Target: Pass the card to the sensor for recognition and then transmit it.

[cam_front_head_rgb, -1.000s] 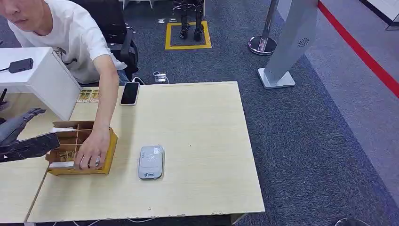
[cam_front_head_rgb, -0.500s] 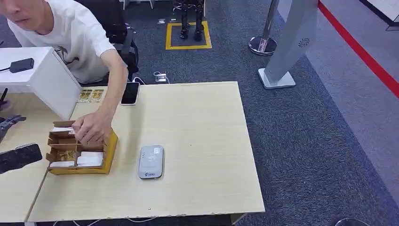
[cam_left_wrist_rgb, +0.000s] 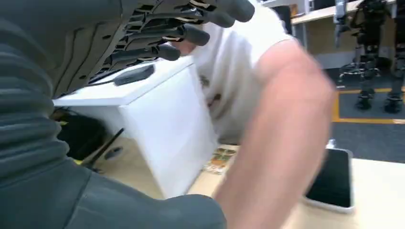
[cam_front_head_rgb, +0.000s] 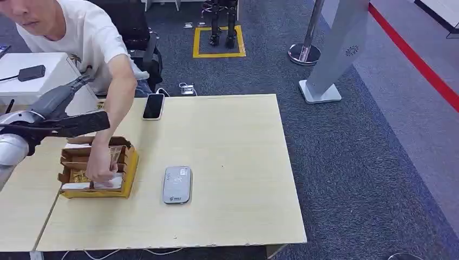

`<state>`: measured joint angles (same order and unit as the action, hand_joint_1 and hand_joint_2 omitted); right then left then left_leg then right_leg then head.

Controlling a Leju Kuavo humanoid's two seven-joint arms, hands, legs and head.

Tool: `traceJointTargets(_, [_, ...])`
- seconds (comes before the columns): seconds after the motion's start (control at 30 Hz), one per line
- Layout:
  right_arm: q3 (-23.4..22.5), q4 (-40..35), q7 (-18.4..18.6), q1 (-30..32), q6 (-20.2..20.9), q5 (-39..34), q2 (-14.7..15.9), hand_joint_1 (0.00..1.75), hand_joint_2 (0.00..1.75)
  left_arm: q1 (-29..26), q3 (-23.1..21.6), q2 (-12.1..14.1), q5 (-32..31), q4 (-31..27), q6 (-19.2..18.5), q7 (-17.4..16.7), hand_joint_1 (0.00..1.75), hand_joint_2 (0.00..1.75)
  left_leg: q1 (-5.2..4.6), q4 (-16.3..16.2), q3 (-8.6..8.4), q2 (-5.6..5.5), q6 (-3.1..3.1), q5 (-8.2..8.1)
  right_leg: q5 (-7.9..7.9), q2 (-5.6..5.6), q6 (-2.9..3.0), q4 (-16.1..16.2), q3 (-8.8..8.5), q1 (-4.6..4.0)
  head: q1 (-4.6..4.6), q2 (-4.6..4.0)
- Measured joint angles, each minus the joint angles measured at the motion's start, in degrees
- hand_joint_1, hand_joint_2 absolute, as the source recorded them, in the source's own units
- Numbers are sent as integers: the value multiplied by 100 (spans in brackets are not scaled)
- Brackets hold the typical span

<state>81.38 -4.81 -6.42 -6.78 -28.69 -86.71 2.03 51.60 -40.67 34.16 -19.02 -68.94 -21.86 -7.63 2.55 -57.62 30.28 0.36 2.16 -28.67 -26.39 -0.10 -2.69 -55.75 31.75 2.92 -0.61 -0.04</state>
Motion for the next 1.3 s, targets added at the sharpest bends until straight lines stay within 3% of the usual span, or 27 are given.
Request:
traceJointTargets(0.23, [-186,99,-368,41,-31,-31,87,0,0,343,-383,-674,94,313,33,-197,0,175,-2,1,18,16,-3,-2,4,19,2,0,32,2,-4,0])
traceJointTargets(0.37, [-201,133,-289,46,0,-26,88,0,0,252,-464,-791,136,326,177,-243,0,175,-2,5,20,21,-3,-2,4,23,3,-3,38,1,-7,0])
traceJointTargets(0.73, [-173,131,-131,68,-9,-26,61,0,0,-247,-457,-495,147,140,339,-245,0,175,-2,7,26,20,-2,-1,3,20,3,-4,40,2,-2,0])
traceJointTargets(1.3, [-3,131,0,83,21,-29,26,0,0,-1054,25,-17,-76,-589,509,-275,0,175,-2,7,30,20,-2,-1,3,20,3,-4,45,1,-4,0])
